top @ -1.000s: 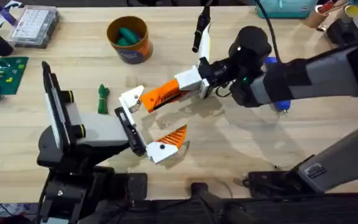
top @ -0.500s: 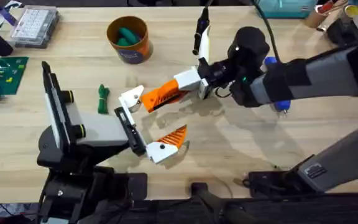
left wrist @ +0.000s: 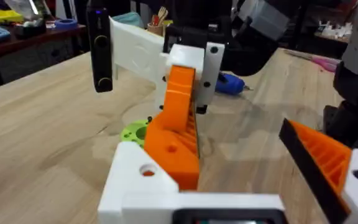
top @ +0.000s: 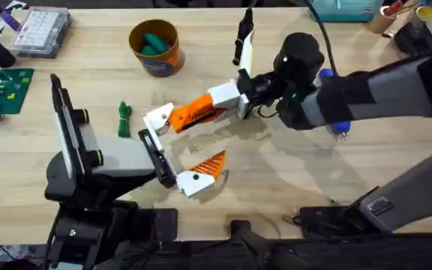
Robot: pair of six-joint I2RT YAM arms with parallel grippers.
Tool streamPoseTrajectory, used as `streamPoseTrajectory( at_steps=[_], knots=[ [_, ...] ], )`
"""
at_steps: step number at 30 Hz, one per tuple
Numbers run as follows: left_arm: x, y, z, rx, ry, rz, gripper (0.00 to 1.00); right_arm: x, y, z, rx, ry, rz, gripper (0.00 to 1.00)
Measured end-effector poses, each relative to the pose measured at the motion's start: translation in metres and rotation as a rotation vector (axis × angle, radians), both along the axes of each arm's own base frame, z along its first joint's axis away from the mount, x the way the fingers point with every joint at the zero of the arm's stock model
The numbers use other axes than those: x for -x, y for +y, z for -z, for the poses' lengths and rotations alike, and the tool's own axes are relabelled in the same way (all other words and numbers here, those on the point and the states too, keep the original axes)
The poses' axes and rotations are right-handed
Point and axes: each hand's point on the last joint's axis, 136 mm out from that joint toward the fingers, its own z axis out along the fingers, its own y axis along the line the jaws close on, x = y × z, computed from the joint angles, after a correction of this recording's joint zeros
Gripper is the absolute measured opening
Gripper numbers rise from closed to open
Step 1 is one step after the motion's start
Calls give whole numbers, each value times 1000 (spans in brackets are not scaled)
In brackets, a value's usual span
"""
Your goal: Pick up the gripper from the table and insert it into the empty holder that is missing its gripper. Then pick up a screw, insert it into the mounting hole, and use the screwdriver to tighten it. Finally, clean up the table by picking up the vegetable and placing it into the bucket.
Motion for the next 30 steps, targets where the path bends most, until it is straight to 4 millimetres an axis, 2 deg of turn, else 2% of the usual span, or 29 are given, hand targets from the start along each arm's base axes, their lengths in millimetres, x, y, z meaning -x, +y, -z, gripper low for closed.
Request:
streamPoseTrajectory(
  at_steps=[30],
  knots=[
    [-3, 2, 0, -1, -1, -21, 988, 3, 18, 0, -3, -2, 38, 19]
  ],
)
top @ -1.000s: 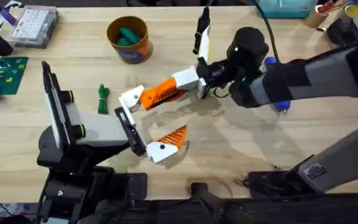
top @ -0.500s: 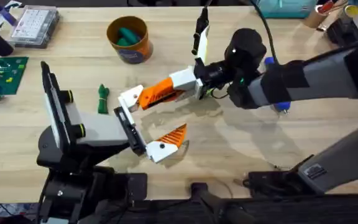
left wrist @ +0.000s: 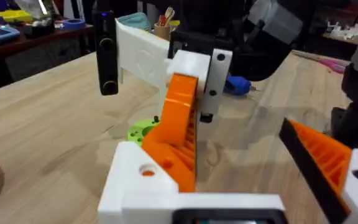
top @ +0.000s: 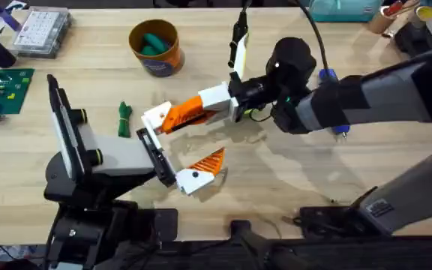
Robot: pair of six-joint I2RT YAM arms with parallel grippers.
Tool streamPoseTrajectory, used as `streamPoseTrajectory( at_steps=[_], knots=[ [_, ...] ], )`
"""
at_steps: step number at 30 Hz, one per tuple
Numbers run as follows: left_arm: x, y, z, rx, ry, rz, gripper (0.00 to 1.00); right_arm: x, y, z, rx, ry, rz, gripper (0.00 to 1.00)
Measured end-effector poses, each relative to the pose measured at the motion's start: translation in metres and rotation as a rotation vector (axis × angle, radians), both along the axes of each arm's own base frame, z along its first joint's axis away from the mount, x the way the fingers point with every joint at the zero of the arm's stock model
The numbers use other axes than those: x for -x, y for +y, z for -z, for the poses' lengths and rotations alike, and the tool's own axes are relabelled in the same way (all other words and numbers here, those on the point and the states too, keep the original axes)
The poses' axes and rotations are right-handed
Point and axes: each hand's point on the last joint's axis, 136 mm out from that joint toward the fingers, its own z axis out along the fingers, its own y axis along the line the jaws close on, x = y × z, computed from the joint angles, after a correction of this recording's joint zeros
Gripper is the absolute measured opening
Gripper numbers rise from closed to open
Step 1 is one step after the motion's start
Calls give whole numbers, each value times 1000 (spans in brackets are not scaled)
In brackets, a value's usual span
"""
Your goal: Pick up the gripper from the table and insert it into the empty holder that is missing its gripper. Then pick up a screw, insert it into the mounting hole, and use the screwdriver to tighten it. Finally, clean up the table by picking up the vegetable and placing it into the bucket.
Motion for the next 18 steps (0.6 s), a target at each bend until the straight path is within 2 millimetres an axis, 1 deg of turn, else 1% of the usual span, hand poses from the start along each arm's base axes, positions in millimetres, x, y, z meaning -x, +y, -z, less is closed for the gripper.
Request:
streamPoseTrajectory(
  at_steps=[12, 18],
  knots=[
    [1, -1, 0, 10, 17, 6, 988, 1, 3, 4, 13, 4, 4, 19],
    [1, 0, 0, 10, 18, 4, 988, -2, 7, 4, 25, 13, -3, 20]
  ],
)
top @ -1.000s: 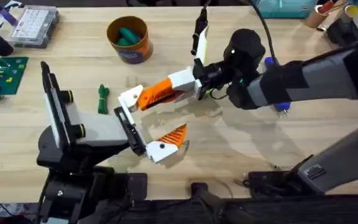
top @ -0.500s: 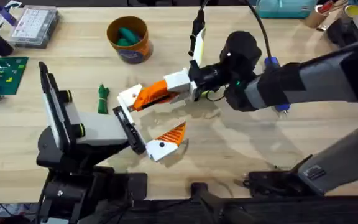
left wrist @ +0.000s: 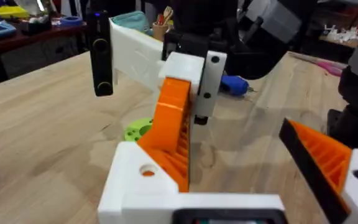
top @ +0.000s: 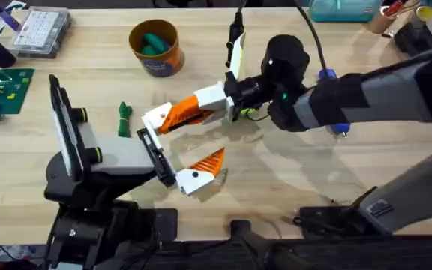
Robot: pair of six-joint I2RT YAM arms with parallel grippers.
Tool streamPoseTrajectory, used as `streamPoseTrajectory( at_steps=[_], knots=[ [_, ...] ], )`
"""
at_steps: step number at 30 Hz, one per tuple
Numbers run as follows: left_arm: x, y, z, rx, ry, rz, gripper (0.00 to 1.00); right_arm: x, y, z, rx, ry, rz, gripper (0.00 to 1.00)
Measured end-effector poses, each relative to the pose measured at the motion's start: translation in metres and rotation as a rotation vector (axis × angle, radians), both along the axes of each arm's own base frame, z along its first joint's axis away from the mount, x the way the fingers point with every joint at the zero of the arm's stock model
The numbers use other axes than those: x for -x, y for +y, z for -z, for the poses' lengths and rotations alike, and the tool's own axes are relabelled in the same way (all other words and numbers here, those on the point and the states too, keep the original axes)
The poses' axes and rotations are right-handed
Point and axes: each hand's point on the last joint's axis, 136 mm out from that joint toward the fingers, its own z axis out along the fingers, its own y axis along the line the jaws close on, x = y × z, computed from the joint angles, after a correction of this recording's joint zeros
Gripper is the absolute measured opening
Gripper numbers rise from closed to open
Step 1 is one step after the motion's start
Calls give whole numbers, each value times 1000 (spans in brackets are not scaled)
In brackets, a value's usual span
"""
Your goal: Pick up the gripper from the table and insert it into the empty holder that is missing its gripper. Then pick up a screw, insert it into the mounting hole, and use the screwdriver to tighten it. Finally, clean up the table by picking up the vegetable and placing it into the bucket.
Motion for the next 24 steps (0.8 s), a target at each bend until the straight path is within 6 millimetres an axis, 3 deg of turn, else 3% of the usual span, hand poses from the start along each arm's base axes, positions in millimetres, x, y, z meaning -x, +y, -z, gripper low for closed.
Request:
streamPoseTrajectory(
  at_steps=[24],
  knots=[
    [-4, 3, 0, -2, -2, -28, 988, -4, 12, -2, 5, -22, 27, 20]
  ],
)
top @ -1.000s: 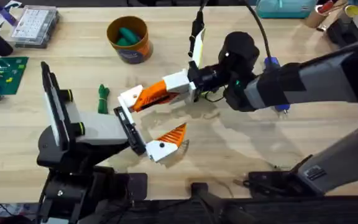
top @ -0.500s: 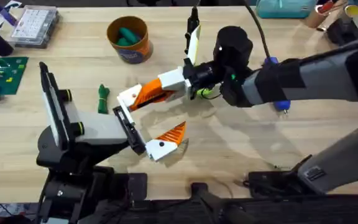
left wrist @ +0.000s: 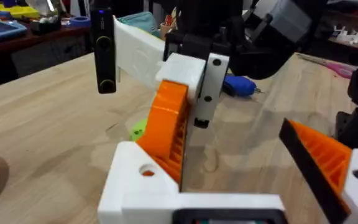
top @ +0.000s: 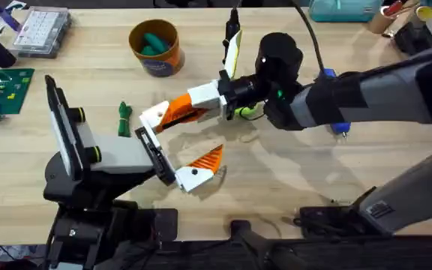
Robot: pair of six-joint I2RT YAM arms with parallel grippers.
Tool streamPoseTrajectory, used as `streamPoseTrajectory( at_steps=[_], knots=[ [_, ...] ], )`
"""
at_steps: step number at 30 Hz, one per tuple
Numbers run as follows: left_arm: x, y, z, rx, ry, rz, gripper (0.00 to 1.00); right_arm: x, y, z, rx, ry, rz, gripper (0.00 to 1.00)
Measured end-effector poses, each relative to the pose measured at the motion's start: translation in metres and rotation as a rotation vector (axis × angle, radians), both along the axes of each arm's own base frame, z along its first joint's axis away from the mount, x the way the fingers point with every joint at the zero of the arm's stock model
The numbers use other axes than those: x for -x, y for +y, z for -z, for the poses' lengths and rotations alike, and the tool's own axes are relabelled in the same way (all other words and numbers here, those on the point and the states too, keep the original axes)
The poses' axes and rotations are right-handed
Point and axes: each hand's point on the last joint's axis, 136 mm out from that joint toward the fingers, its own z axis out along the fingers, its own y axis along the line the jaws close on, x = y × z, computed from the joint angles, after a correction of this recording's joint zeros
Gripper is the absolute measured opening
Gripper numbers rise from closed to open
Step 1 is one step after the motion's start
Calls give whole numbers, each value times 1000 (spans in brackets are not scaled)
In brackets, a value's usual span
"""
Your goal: Pick up the gripper from the table and insert it into the empty holder that is missing its gripper. Then pick up a screw, insert it into the mounting hole, and use the screwdriver to tighten it. Finally, clean up the table by picking up the vegetable and placing it into the bucket.
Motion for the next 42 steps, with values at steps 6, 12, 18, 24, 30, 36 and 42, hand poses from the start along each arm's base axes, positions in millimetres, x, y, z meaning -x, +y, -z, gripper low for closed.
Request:
streamPoseTrajectory(
  at_steps=[6, 12, 18, 24, 30, 36, 42],
  knots=[
    [0, 0, 0, 0, 0, -2, 988, -1, 0, 0, 0, -1, 3, 20],
    [0, 0, 0, 0, 0, -2, 988, -1, 0, 0, 0, -1, 4, 20],
    [0, 0, 0, 0, 0, -3, 988, -1, 1, 0, 0, -2, 6, 14],
    [-1, 0, 0, 0, -1, -4, 988, -1, 1, 0, 0, -2, 6, 11],
    [-1, 1, 0, -1, -1, -5, 988, -1, 1, 0, 2, -1, 10, 269],
    [6, -4, 0, 0, -1, 38, 988, -4, 5, 0, 0, -14, 33, 986],
    [6, -4, 0, 0, -1, 43, 988, -4, 6, 0, 1, -14, 36, 996]
  ],
)
